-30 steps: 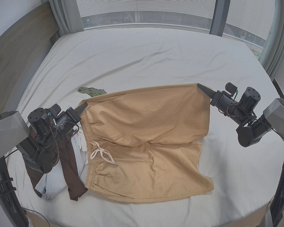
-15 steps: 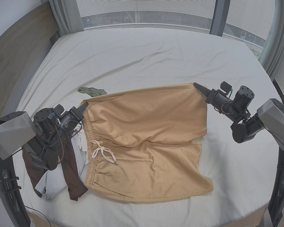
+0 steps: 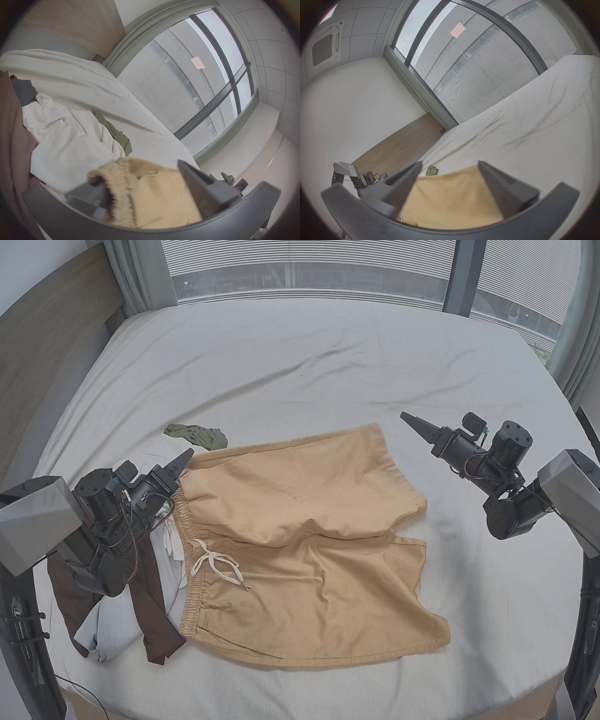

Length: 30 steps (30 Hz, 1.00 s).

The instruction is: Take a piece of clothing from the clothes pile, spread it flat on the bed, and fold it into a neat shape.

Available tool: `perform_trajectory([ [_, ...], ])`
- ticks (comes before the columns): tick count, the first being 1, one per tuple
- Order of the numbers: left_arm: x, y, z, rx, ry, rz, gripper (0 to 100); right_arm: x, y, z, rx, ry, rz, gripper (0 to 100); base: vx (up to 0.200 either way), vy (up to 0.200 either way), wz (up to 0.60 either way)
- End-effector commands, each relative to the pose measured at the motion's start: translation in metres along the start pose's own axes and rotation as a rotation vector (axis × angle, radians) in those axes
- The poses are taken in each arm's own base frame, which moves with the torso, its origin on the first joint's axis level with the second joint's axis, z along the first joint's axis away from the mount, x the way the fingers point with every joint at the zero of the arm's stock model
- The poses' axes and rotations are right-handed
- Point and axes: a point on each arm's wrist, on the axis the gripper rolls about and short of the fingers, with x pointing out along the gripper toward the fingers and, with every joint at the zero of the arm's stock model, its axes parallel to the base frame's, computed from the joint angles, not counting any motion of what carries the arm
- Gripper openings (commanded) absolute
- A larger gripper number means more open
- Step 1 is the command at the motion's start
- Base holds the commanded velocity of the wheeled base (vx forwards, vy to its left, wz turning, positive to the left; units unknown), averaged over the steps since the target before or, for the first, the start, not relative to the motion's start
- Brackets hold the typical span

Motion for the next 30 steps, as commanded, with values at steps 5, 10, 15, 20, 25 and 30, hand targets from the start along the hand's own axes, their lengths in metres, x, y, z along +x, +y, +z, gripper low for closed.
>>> perform_trajectory([
  [5, -0.002, 0.009, -0.016, -0.018, 0.042, 0.037, 100, -0.037, 0.023, 0.001, 0.011, 0.041, -0.047, 100, 0.000, 0.000, 0.00],
  [10, -0.029, 0.004, -0.005, 0.006, 0.063, 0.076, 100, -0.073, 0.045, -0.008, 0.055, 0.107, -0.090, 100, 0.000, 0.000, 0.00],
  [15, -0.065, 0.007, 0.007, 0.035, 0.136, 0.085, 100, -0.097, 0.051, -0.018, 0.070, 0.161, -0.136, 100, 0.000, 0.000, 0.00],
  [20, -0.090, 0.012, -0.001, 0.120, 0.215, 0.116, 100, -0.107, 0.047, -0.029, 0.043, 0.213, -0.167, 100, 0.000, 0.000, 0.00],
  [25, -0.106, -0.002, 0.002, 0.143, 0.276, 0.028, 100, -0.115, 0.038, -0.054, 0.031, 0.293, -0.197, 100, 0.000, 0.000, 0.00],
  [30, -0.118, -0.026, -0.004, 0.126, 0.349, -0.081, 100, -0.118, 0.032, -0.071, 0.046, 0.348, -0.212, 100, 0.000, 0.000, 0.00],
])
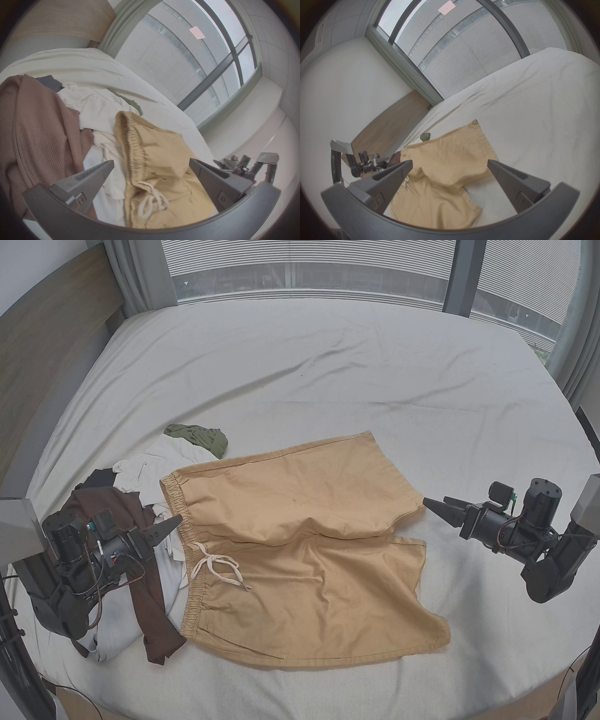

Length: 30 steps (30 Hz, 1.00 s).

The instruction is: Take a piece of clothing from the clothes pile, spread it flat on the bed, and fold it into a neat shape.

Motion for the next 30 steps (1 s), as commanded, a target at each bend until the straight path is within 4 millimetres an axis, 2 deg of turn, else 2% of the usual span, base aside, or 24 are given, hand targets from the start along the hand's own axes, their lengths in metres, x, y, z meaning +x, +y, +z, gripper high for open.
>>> perform_trajectory([
  [1, -0.013, -0.029, 0.000, 0.024, 0.030, -0.096, 100, 0.005, -0.010, -0.024, 0.040, 0.082, -0.021, 100, 0.000, 0.000, 0.00],
  [7, -0.007, -0.038, -0.009, 0.028, 0.064, -0.131, 100, 0.011, -0.015, -0.045, 0.090, 0.163, -0.035, 100, 0.000, 0.000, 0.00],
  [16, -0.006, -0.041, -0.013, 0.025, 0.082, -0.141, 100, 0.019, -0.020, -0.065, 0.115, 0.209, -0.034, 100, 0.000, 0.000, 0.00],
  [20, -0.006, -0.041, -0.014, 0.023, 0.084, -0.141, 100, 0.021, -0.017, -0.069, 0.117, 0.222, -0.021, 100, 0.000, 0.000, 0.00],
  [30, -0.006, -0.042, -0.015, 0.022, 0.091, -0.145, 100, 0.029, -0.008, -0.093, 0.147, 0.293, 0.008, 100, 0.000, 0.000, 0.00],
])
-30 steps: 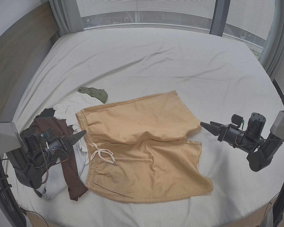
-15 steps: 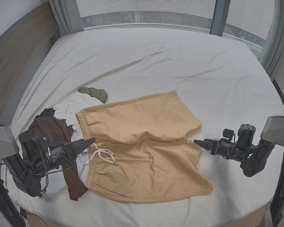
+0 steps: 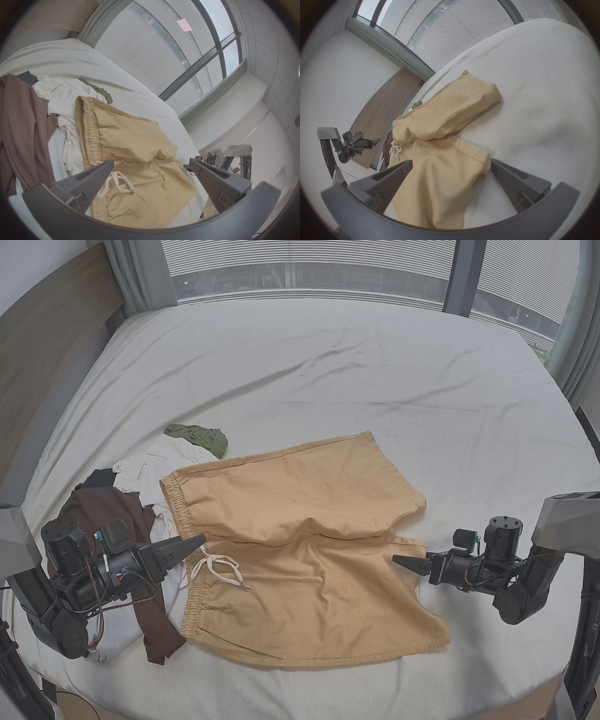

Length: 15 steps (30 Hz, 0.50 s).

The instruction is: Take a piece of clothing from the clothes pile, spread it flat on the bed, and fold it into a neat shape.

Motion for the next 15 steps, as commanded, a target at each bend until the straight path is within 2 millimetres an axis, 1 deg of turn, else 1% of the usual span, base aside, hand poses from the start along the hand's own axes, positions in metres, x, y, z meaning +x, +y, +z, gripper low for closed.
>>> perform_trajectory([
  [1, 0.000, 0.000, -0.001, -0.003, 0.002, 0.000, 100, 0.007, -0.001, -0.016, 0.025, 0.053, 0.005, 100, 0.000, 0.000, 0.00],
  [3, 0.000, 0.000, 0.000, -0.002, 0.001, 0.000, 100, 0.008, 0.001, -0.020, 0.041, 0.069, 0.011, 100, 0.000, 0.000, 0.00],
  [7, 0.000, 0.000, 0.000, -0.002, 0.002, -0.002, 100, 0.012, 0.007, -0.022, 0.067, 0.079, 0.033, 100, 0.000, 0.000, 0.00],
  [11, 0.000, 0.000, 0.000, -0.001, 0.000, -0.003, 100, 0.012, 0.010, -0.020, 0.096, 0.053, 0.063, 100, 0.000, 0.000, 0.00],
  [15, 0.000, 0.000, 0.001, 0.001, -0.002, -0.004, 100, 0.005, 0.015, -0.012, 0.150, 0.005, 0.130, 100, 0.000, 0.000, 0.00],
])
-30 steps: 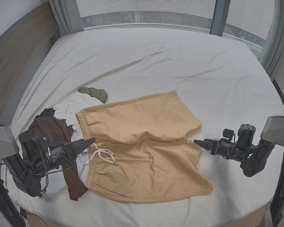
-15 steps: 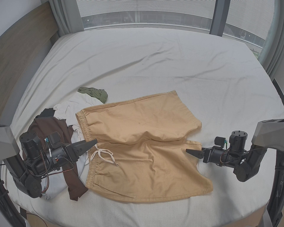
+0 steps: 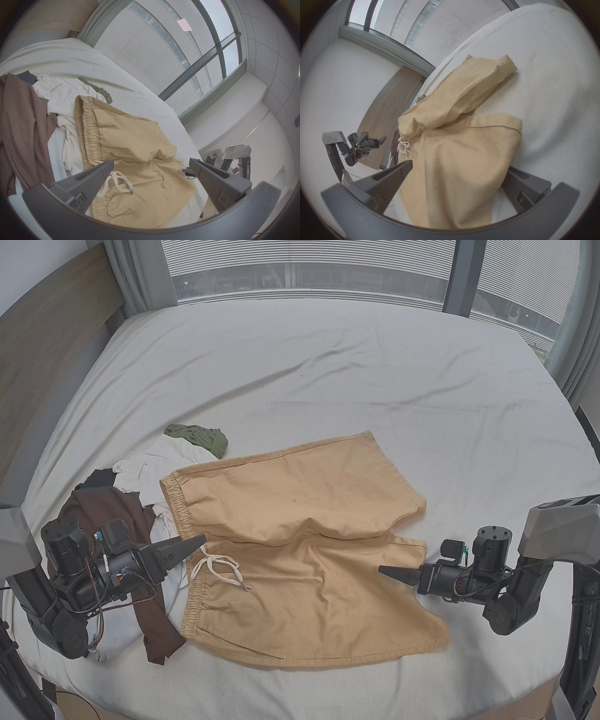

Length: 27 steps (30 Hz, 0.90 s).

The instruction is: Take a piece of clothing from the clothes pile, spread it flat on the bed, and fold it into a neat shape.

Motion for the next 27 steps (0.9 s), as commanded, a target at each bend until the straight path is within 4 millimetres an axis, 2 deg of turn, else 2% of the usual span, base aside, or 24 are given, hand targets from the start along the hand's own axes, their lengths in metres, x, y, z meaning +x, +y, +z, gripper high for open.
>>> perform_trajectory([
  [1, 0.000, 0.000, 0.001, 0.001, -0.002, -0.001, 100, -0.007, 0.004, 0.001, 0.049, -0.017, 0.044, 100, 0.000, 0.000, 0.00],
  [6, 0.001, 0.000, 0.001, 0.002, -0.003, -0.002, 100, -0.020, 0.016, 0.013, 0.059, -0.051, 0.064, 100, 0.000, 0.000, 0.00],
  [27, 0.001, 0.000, 0.001, 0.003, -0.006, -0.003, 100, -0.055, 0.006, 0.050, 0.025, -0.194, 0.004, 100, 0.000, 0.000, 0.00],
])
